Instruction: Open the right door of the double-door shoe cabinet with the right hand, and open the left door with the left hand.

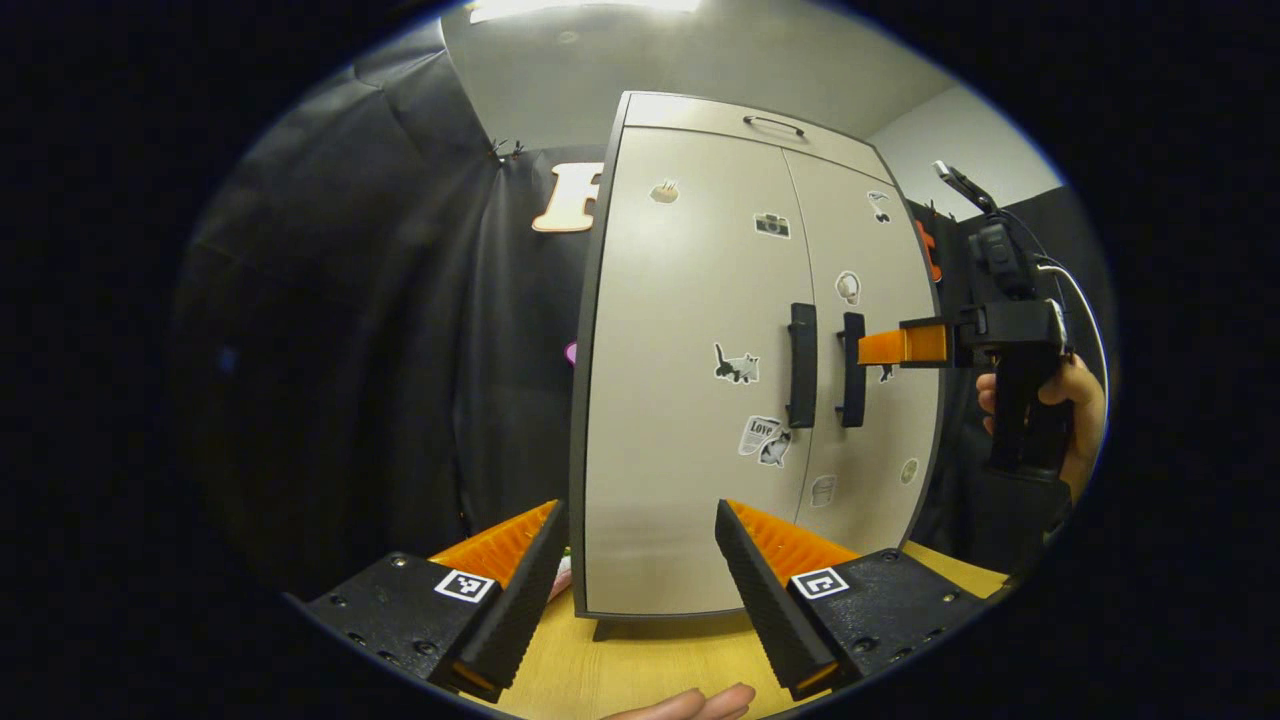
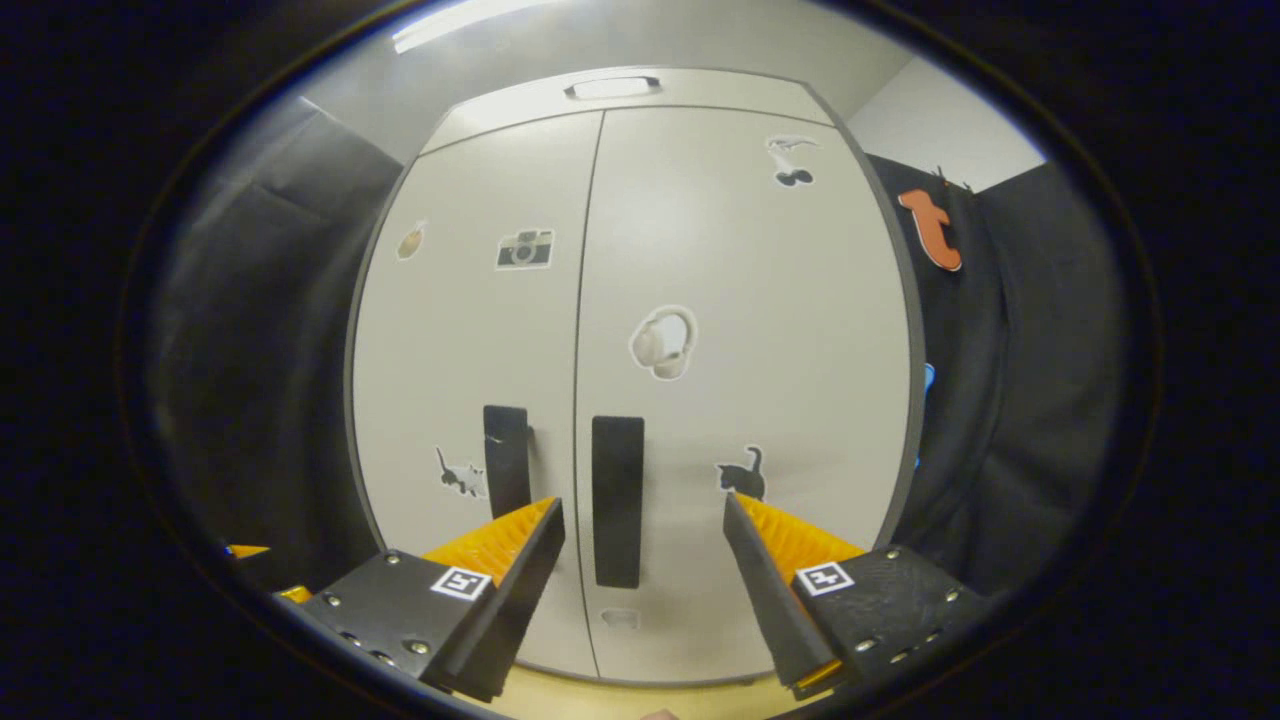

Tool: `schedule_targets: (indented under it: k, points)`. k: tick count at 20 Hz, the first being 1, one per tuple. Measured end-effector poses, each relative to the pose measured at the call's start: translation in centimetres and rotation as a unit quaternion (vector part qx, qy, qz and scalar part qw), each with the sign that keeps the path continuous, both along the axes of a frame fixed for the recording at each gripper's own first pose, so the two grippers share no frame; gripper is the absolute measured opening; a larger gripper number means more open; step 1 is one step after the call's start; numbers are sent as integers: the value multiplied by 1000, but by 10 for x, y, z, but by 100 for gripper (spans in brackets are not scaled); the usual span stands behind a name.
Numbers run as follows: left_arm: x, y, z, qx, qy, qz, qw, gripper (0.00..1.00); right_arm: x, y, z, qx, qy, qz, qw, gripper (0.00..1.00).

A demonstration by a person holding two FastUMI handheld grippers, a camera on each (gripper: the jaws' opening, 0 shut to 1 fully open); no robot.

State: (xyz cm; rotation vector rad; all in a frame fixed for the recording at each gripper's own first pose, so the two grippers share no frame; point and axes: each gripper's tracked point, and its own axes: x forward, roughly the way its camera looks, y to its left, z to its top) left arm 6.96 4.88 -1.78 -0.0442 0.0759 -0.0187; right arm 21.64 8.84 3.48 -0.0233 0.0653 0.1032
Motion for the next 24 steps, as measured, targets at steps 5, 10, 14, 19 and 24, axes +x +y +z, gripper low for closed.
schedule_targets:
  k: [5,10,14,19,24]
  points:
    - [6,10,-15,-3,14,-1,1000,92,25,21,-9,-11,6,4,1000,78]
    - [8,21,-24,-7,19,5,1000,93,33,11,-18,-18,20,-33,999,56]
    - [7,21,-30,-9,24,2,1000,93,42,14,-21,6,14,-33,999,30]
    - [3,24,-29,0,28,8,1000,92,31,15,-16,23,30,-18,999,22]
    - [-8,23,-20,6,23,20,1000,92,22,12,-15,24,39,14,999,9]
